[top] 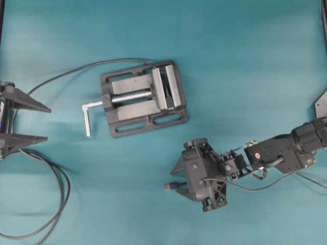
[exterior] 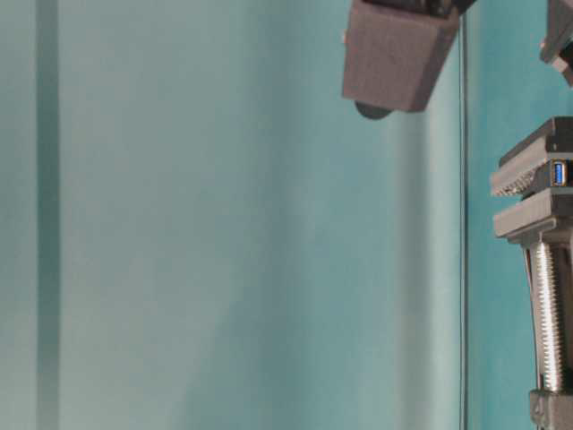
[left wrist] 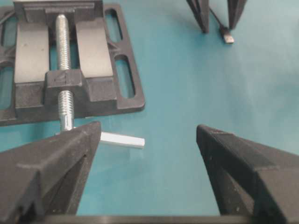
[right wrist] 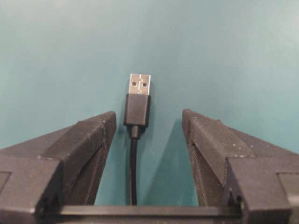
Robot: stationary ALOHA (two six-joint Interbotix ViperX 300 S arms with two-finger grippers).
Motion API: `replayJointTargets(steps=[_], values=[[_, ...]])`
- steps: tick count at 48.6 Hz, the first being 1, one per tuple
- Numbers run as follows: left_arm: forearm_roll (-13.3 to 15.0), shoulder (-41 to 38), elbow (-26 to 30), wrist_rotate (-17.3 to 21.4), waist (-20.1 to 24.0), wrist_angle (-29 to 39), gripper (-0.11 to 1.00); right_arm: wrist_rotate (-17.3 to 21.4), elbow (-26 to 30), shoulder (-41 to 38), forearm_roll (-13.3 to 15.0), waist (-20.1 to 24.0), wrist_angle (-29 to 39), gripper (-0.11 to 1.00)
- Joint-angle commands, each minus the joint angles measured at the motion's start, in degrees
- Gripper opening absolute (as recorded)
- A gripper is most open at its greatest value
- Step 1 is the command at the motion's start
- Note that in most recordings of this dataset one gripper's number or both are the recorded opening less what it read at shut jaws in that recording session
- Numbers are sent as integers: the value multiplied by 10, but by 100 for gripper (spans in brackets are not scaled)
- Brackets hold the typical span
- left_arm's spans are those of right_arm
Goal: Insert the USB cable into the fixed female connector.
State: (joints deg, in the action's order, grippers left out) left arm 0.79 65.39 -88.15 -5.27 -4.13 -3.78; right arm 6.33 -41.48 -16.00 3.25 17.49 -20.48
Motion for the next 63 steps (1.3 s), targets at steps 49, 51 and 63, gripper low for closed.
replayJointTargets(steps=[49, 51, 63], values=[[-2, -7, -15, -1, 1, -50, 98, -1, 25, 6, 2, 14, 31, 22], [-1, -7, -15, -1, 1, -50, 98, -1, 25, 6, 2, 14, 31, 22], [-2, -8, -15, -1, 2, -50, 98, -1, 37, 7, 1, 10, 27, 22]])
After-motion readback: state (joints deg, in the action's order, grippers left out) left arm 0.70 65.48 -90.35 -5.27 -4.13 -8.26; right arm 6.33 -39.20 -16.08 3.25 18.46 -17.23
